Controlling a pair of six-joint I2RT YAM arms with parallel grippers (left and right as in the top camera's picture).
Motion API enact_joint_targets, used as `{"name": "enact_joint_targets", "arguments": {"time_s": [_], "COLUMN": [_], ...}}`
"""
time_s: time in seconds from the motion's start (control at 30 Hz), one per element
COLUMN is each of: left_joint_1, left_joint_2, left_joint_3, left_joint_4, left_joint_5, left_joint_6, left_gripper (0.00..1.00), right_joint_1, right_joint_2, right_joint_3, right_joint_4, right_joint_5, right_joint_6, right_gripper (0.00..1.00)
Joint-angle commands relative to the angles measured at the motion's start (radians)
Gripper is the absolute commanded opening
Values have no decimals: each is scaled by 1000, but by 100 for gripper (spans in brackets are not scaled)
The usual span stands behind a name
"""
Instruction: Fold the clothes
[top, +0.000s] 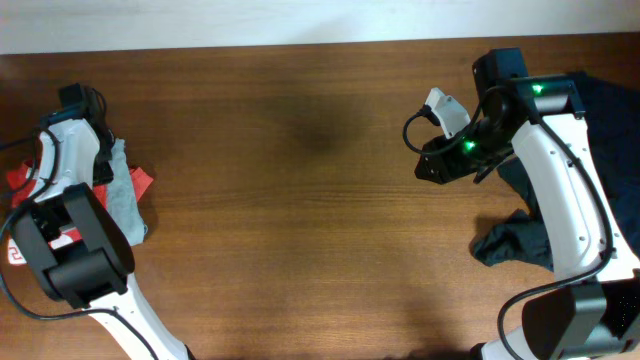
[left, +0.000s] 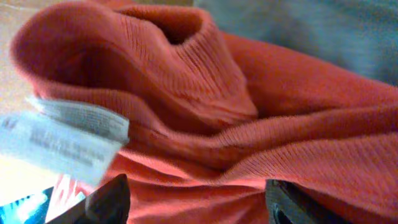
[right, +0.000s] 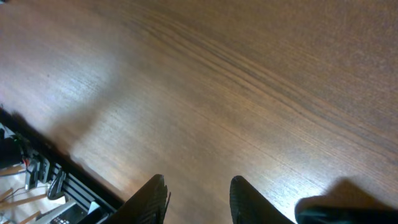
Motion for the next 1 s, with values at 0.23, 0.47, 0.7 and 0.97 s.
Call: {"name": "enact_joint_targets", "arguments": {"time_s": [0.23,0.47,0.7,0.97], "left_joint_1": [-32,-130,-206,-206], "left_joint_2": [-346,-525,-548,-548], "left_joint_3": [57,57,57,57], "left_joint_4": [-28,-52,-143,-312], "left_joint_5": [223,455,808,746], "left_joint_6": [-1,31,62,62], "left_gripper": [86,99,99,99], "right_joint_1": [-6,-5,-7,-6], "right_joint_2": [3,3,3,-43], "right_joint_3": [2,2,2,2], "right_joint_4": [143,329,436,312], "right_joint_5": [10,9,19,206], "right_joint_6": [51,87,87,235], "right_gripper": [39,99,99,99]}}
